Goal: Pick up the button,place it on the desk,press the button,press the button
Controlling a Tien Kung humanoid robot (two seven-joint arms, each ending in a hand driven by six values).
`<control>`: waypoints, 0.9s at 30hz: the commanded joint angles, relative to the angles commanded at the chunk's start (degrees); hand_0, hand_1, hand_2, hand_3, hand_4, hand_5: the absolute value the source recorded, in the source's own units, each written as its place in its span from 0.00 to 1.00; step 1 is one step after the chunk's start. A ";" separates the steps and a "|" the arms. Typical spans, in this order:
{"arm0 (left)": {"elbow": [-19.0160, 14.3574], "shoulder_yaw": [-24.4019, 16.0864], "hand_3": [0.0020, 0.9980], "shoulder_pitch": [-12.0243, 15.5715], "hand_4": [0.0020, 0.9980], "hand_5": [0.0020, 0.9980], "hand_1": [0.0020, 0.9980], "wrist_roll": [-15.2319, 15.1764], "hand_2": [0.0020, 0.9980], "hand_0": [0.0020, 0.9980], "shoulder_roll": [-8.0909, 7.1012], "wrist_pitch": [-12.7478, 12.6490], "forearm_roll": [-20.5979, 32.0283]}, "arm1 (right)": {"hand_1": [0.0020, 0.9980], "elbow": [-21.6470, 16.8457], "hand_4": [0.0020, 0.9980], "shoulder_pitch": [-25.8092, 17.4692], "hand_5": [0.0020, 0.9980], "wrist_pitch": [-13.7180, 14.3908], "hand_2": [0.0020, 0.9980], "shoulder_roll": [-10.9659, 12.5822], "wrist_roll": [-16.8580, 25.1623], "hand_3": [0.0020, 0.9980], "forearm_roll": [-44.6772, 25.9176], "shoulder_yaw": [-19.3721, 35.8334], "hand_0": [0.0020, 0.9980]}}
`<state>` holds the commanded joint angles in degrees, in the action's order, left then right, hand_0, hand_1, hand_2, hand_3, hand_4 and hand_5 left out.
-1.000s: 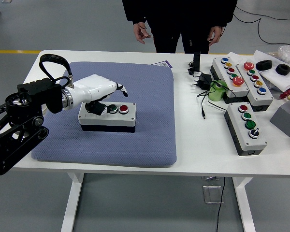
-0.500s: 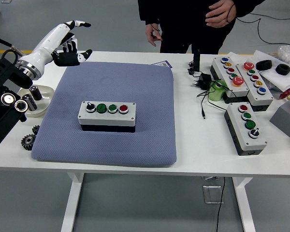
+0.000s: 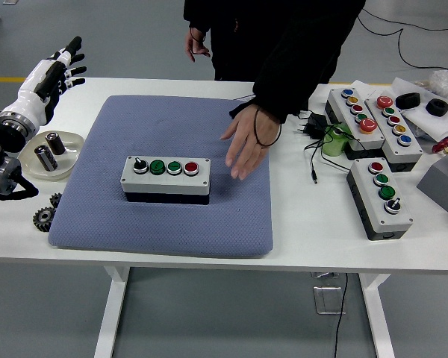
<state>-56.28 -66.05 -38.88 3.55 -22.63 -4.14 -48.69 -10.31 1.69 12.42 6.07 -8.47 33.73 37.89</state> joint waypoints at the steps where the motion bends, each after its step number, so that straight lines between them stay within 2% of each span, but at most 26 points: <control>1: 0.56 -0.12 0.97 0.06 0.82 1.00 0.87 -0.02 0.94 0.83 0.04 0.05 2.23 | 0.77 0.00 0.24 -0.01 0.17 0.00 0.76 0.01 0.00 0.60 0.01 0.03 0.79; 3: 1.19 -0.26 0.97 0.15 0.82 1.00 0.87 -0.20 0.94 0.83 0.09 0.12 6.70 | 0.77 0.00 0.24 0.01 0.17 0.00 0.76 0.01 0.00 0.60 0.14 0.15 0.79; 7: 2.40 -0.43 0.97 0.13 0.82 1.00 0.87 -0.53 0.94 0.83 0.13 0.76 10.85 | 0.77 0.00 0.24 0.07 0.17 0.01 0.76 0.01 -0.01 0.60 0.28 0.34 0.79; 19: 3.75 -1.25 0.96 0.51 0.81 1.00 0.88 -0.88 0.93 0.85 0.04 2.02 10.88 | 0.77 0.00 0.24 0.55 0.17 0.15 0.76 -0.02 0.05 0.60 1.38 1.26 0.79; 27: 4.05 -1.79 0.96 0.85 0.81 1.00 0.88 -1.07 0.94 0.85 -0.01 1.91 10.76 | 0.77 0.00 0.24 0.86 0.17 0.31 0.75 -0.02 0.14 0.60 2.39 2.14 0.79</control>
<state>-52.23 -67.84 -38.02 2.48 -22.64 -2.23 -37.93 -10.31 2.54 12.73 6.05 -8.33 36.12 40.02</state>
